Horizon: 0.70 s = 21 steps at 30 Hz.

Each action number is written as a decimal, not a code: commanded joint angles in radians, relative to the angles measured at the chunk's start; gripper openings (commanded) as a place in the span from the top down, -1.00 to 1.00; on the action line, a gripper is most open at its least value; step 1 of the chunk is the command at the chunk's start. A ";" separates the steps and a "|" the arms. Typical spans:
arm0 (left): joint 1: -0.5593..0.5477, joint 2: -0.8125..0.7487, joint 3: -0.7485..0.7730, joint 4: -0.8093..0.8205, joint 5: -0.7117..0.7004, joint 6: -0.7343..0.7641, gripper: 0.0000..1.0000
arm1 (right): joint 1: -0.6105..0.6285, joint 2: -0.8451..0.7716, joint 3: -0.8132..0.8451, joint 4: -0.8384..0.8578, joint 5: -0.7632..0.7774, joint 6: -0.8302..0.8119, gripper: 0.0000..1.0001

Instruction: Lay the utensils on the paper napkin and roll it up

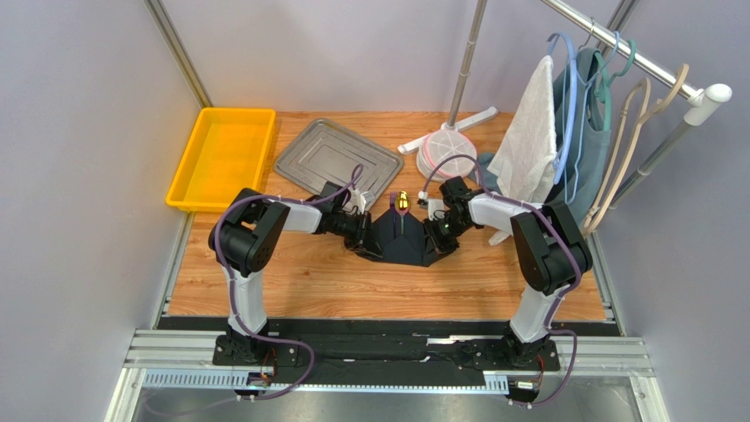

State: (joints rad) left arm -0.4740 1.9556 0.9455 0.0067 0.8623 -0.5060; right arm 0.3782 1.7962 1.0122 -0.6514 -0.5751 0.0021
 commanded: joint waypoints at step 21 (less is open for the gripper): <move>0.008 0.054 0.021 -0.070 -0.069 0.044 0.69 | 0.091 -0.051 0.077 0.009 -0.060 0.092 0.83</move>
State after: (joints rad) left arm -0.4706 1.9755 0.9665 -0.0193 0.8822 -0.5083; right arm 0.4599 1.7039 1.0927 -0.6903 -0.6476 0.0837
